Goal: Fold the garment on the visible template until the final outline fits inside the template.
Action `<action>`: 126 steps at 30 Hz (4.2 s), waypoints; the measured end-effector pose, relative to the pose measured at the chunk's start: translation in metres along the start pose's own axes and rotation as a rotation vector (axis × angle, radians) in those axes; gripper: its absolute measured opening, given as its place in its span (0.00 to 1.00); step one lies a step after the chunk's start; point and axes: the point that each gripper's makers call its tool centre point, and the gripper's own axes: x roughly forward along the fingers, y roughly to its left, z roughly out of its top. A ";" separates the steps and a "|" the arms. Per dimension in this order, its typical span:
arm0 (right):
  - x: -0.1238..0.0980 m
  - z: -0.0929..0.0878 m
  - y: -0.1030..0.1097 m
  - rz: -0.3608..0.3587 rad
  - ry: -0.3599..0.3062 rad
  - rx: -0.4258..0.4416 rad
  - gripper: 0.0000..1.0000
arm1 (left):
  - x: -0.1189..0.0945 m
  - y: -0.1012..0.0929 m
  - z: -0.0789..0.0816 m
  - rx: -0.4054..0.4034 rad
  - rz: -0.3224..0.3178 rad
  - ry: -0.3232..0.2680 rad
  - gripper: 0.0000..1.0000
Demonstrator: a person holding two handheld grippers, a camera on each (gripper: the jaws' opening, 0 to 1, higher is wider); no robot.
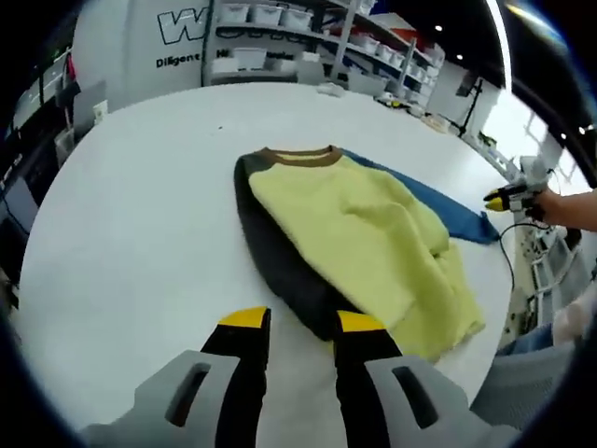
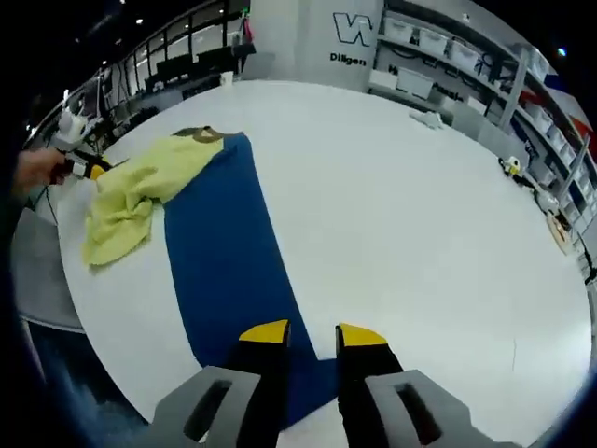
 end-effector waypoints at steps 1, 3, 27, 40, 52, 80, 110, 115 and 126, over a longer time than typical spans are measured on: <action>0.002 0.004 0.007 0.016 -0.002 -0.025 0.14 | 0.000 0.000 -0.001 -0.009 0.005 -0.002 0.24; 0.007 0.015 0.028 0.064 -0.035 -0.032 0.14 | -0.001 0.004 -0.002 -0.054 0.025 -0.015 0.24; 0.047 0.097 0.202 0.423 -0.179 -0.291 0.27 | -0.012 0.011 -0.003 -0.199 0.010 -0.117 0.01; 0.062 0.076 0.291 0.630 -0.108 -0.480 0.31 | -0.044 0.056 0.005 0.388 0.189 0.001 0.02; 0.063 0.067 0.298 0.663 -0.069 -0.503 0.31 | -0.053 0.081 0.011 0.665 0.345 0.112 0.03; 0.054 0.062 0.294 0.660 -0.066 -0.497 0.31 | -0.025 0.069 -0.017 -0.357 0.159 -0.170 0.23; 0.061 0.055 0.310 0.692 -0.038 -0.505 0.31 | -0.090 0.138 0.066 0.927 0.372 0.081 0.04; 0.061 0.054 0.310 0.689 -0.040 -0.496 0.30 | -0.077 0.129 0.048 0.702 0.334 0.052 0.05; 0.057 0.052 0.309 0.688 -0.046 -0.487 0.30 | -0.069 0.126 0.009 0.349 0.281 -0.053 0.15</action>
